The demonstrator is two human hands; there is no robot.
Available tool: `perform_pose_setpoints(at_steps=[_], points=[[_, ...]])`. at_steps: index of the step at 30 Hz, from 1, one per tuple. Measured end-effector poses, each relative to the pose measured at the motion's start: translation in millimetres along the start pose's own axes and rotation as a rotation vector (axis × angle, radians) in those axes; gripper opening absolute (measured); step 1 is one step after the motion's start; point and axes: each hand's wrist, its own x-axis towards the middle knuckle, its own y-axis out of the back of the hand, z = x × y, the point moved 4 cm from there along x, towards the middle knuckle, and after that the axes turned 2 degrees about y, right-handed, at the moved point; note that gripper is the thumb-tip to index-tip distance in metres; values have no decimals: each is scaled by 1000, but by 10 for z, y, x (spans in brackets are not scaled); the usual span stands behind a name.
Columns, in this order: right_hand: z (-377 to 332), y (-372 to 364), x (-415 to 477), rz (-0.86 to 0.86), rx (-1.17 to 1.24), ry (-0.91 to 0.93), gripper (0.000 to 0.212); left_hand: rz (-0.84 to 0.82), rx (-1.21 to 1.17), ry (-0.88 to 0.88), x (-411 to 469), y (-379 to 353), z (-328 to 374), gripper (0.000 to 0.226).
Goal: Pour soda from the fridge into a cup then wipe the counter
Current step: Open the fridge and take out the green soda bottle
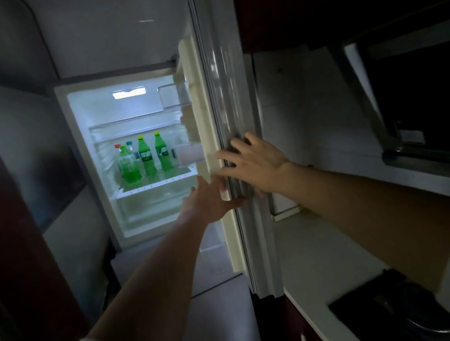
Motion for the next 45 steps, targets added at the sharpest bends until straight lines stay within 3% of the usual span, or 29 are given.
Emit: perform_pose_setpoints(at_steps=[7, 9, 14, 23, 29, 35, 40, 45], points=[[387, -469, -411, -31, -74, -79, 80, 55, -112, -115, 171, -154, 596, 59], [501, -616, -517, -24, -46, -118, 73, 40, -122, -135, 231, -236, 759, 57], [697, -1005, -701, -69, 133, -235, 74, 12, -99, -235, 443, -438, 1138, 60], [1105, -1664, -800, -73, 176, -342, 79, -30, -28, -289, 862, -681, 1627, 62], [1306, -1964, -847, -73, 219, -348, 73, -17, 3, -342, 1071, -820, 1828, 61], [1420, -2121, -867, -78, 280, -278, 98, 31, 35, -374, 1201, -829, 1840, 42], [1428, -2205, -843, -76, 290, -279, 106, 37, 48, -391, 1205, -789, 1824, 37], [1349, -2095, -829, -119, 153, -324, 96, 19, 215, -460, 1046, -726, 1716, 46]])
